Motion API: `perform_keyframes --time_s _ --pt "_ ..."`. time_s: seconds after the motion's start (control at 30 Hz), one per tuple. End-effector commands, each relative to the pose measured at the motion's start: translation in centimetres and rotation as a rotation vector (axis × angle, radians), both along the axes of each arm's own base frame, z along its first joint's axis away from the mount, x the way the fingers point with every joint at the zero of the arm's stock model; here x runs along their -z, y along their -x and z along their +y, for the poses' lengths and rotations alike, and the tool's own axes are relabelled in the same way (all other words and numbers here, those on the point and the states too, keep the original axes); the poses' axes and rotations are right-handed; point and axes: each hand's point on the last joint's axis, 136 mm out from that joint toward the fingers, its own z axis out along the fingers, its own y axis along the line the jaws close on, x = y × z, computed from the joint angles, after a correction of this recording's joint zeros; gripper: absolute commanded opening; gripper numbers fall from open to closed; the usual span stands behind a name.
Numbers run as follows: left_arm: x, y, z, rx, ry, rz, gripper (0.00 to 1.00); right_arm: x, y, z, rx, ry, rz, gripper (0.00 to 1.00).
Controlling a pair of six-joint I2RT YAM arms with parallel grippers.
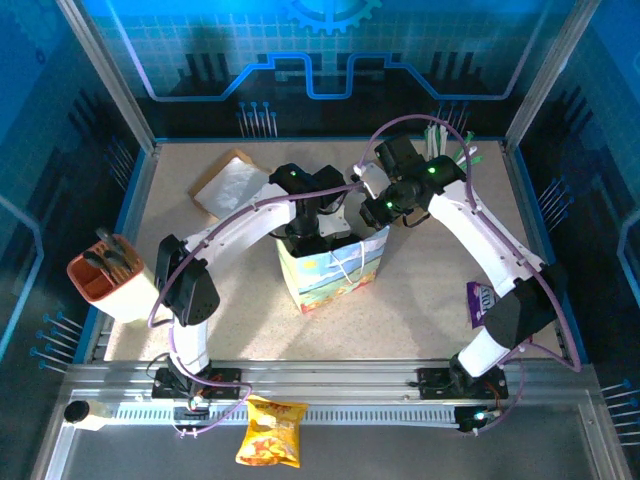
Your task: Pack the takeout coffee
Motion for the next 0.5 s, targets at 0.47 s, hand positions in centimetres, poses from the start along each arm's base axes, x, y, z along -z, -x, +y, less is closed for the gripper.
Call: perform_keyframes --time_s 0.47 --pt "0.14 -0.25 0.71 0.003 -0.020 -0.015 0.48 0.69 0.03 -0.22 -0.011 0.010 0.030 0.13"
